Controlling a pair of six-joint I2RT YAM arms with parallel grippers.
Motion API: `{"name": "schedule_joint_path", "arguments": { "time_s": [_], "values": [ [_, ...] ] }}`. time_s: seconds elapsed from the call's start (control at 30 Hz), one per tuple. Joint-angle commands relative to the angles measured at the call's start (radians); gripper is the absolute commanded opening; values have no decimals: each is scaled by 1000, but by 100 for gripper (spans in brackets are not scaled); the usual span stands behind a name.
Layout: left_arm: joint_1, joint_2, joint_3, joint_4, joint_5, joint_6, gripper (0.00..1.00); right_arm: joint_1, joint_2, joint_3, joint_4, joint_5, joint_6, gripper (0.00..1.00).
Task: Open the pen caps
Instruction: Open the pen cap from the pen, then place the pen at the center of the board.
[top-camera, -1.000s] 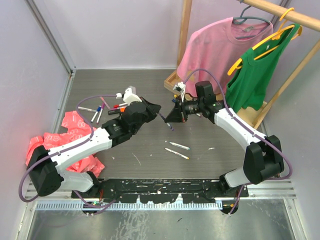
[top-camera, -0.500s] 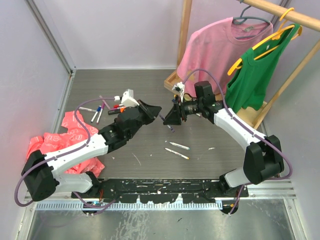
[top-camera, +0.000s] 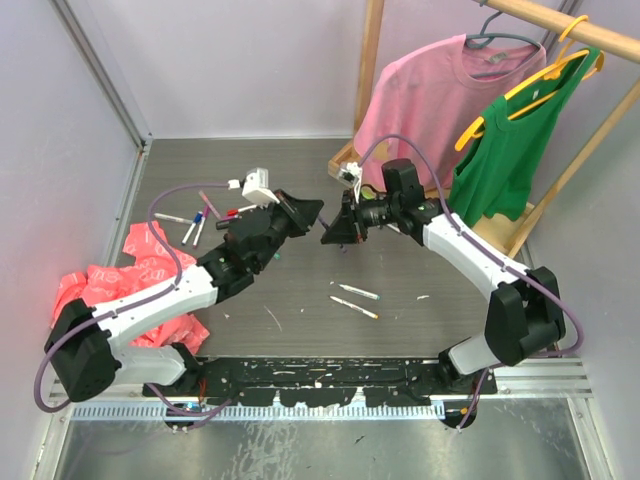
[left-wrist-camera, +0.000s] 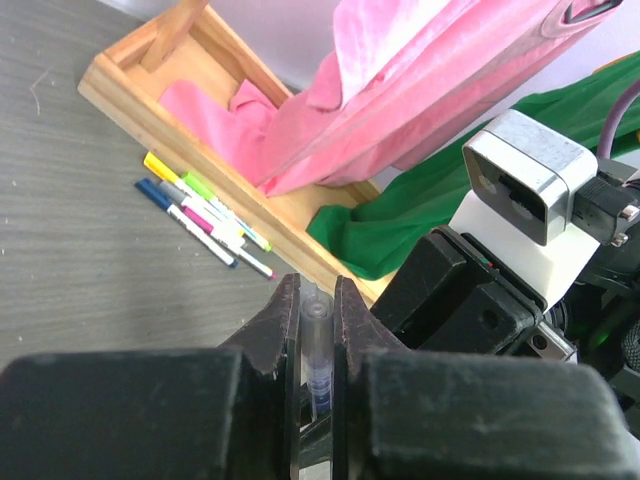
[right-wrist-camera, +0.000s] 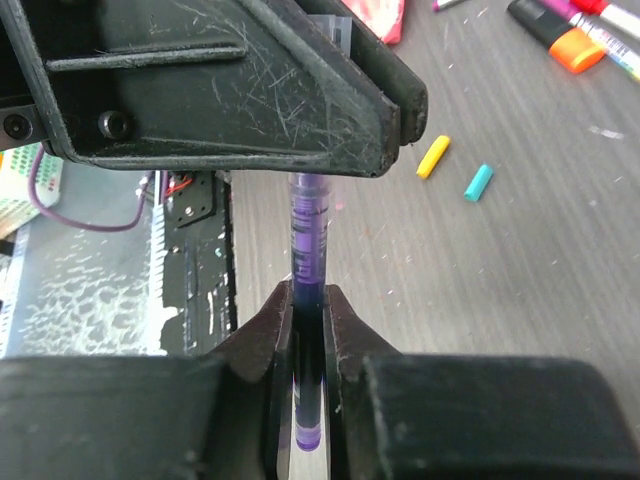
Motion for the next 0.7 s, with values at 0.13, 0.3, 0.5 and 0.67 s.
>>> {"name": "schedule_joint_path", "arguments": {
  "time_s": [0.13,0.3,0.5,0.67],
  "values": [
    [197,-52,168,244,-70,146,0,23,35,44,-47,-4,-22,1],
    [244,-71,199,226,-76,148,0,24,42,50,-69,10,-50,1],
    [276,-152,102,232,-67,133,0,24,39,64,-129,58,-138,1],
    [281,-283,-92,223,88,131,0,24,57,96,-349,394,-411,1]
  ]
}}
